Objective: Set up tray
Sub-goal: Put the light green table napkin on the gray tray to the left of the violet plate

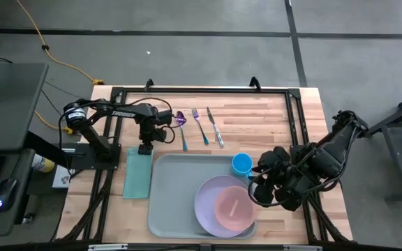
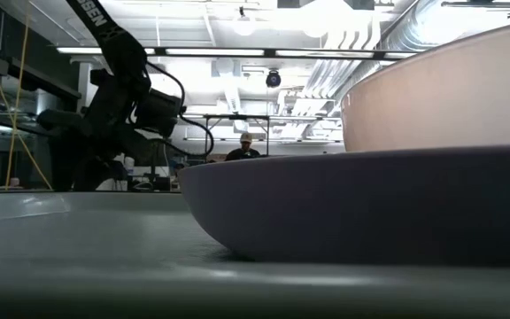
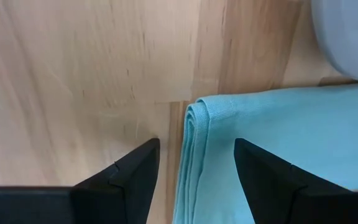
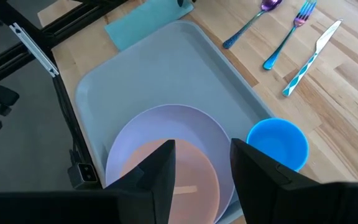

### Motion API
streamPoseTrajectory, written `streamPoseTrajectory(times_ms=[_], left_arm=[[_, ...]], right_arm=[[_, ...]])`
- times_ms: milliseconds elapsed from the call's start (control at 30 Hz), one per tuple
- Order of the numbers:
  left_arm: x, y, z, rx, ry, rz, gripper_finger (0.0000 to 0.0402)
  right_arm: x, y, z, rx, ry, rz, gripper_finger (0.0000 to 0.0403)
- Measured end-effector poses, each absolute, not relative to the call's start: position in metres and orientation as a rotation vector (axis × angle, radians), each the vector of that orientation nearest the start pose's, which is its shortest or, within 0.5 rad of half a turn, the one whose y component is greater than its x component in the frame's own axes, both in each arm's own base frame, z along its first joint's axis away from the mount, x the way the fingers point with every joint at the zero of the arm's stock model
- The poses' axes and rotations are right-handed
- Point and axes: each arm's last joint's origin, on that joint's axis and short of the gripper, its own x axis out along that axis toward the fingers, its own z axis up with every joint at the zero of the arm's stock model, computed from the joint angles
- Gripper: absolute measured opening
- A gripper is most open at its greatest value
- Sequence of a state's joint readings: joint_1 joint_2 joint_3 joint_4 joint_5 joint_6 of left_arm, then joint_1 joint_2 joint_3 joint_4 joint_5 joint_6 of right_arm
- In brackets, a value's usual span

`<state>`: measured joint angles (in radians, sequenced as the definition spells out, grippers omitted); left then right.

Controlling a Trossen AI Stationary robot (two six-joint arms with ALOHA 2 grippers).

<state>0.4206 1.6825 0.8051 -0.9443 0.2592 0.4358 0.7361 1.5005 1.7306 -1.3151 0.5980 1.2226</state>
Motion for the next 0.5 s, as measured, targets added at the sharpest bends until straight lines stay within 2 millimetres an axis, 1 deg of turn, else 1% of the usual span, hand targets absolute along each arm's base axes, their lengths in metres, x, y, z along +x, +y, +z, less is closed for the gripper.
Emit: streamPoseTrajectory(times_ms=[100,300,500], left_arm=[[0.213,0.083,0.123,-0.239,1.698,-0.241,0.0248],[0.215,0.081,0.123,-0.260,1.712,-0.180,0.0248],[0.219,0.071,0.123,-0.177,1.746,-0.138,0.0248]], right_arm=[[0.210,0.169,0.400,0.474,0.762,-0.383,0.0131],[0.210,0.168,0.400,0.464,0.760,-0.382,0.0131],[0.210,0.170,0.400,0.466,0.759,-0.377,0.0131]])
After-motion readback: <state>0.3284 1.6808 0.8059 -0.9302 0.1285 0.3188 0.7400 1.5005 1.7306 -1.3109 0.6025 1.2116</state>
